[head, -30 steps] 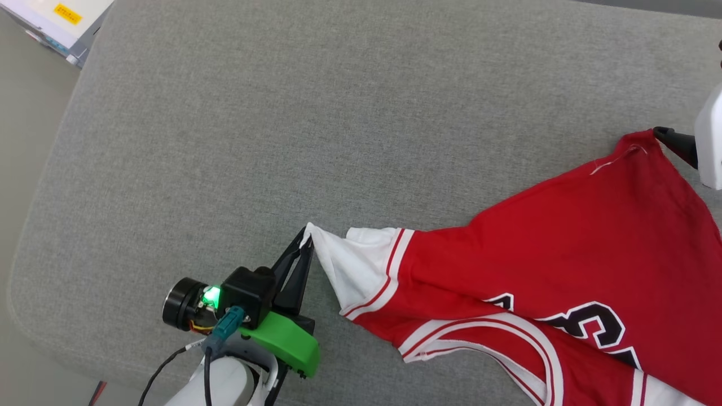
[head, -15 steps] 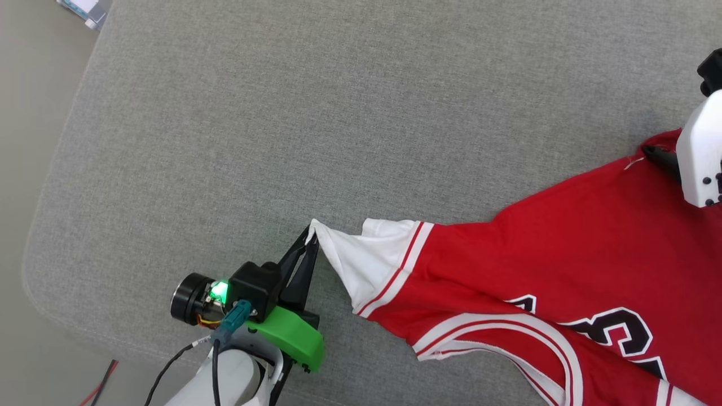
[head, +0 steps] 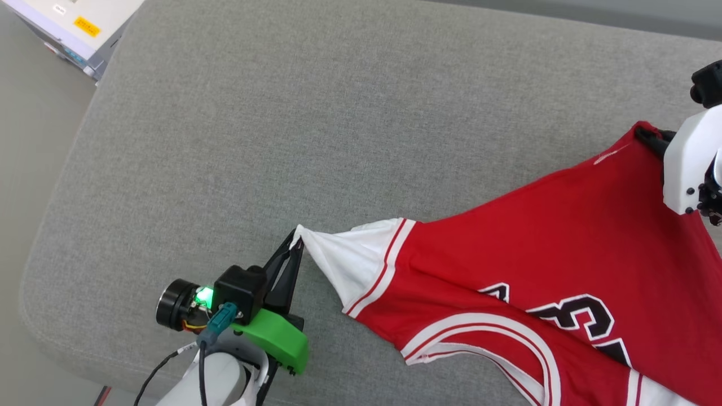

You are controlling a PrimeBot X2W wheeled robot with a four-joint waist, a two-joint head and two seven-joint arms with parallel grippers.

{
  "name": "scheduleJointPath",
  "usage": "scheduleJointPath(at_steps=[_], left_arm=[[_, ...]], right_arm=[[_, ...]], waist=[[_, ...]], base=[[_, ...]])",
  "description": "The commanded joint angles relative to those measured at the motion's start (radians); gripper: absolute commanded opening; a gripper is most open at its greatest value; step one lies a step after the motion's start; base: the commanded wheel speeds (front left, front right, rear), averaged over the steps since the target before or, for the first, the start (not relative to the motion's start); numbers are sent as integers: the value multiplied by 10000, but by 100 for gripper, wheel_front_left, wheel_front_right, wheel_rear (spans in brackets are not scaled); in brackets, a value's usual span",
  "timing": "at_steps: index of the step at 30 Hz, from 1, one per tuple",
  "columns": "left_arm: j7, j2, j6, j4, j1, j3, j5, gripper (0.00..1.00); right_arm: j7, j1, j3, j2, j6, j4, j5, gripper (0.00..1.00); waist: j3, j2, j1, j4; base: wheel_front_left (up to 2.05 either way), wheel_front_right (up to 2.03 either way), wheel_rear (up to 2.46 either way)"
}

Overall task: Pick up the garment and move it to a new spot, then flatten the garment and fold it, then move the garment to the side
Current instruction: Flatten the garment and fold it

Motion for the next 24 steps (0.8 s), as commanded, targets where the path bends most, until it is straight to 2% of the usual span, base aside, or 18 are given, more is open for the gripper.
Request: scheduleJointPath(at_steps=[1,6,11,20,24], left_arm=[[-46,156,72,-84,184,81,69,0],[-51,492,285,-697,370,406,76,0],[-23,876,415,-1347,18,807,145,0],[551,1564,231,-2195,-1772,1368,433,0],[888,1719,-15,-2309,-2698,1421,560,0]], right_arm=[[-343,193,-23,-101,0,-148,149,0],[-1682,613,-335,-348,0,-763,615,0],[-2454,978,-530,-521,0,-1316,653,0],[-3148,1229,-1482,-439,0,-2290,167,0],[-3206,1209,-2094,-229,0,-2658,-146,0]], waist=[[-672,56,-1,-311],[-1291,56,-1,-556],[-1733,56,-1,-849],[-2054,56,-1,-1422],[-1980,56,-1,-1637]], base=[[0,0,0],[0,0,0],[0,0,0],[0,0,0],[0,0,0]])
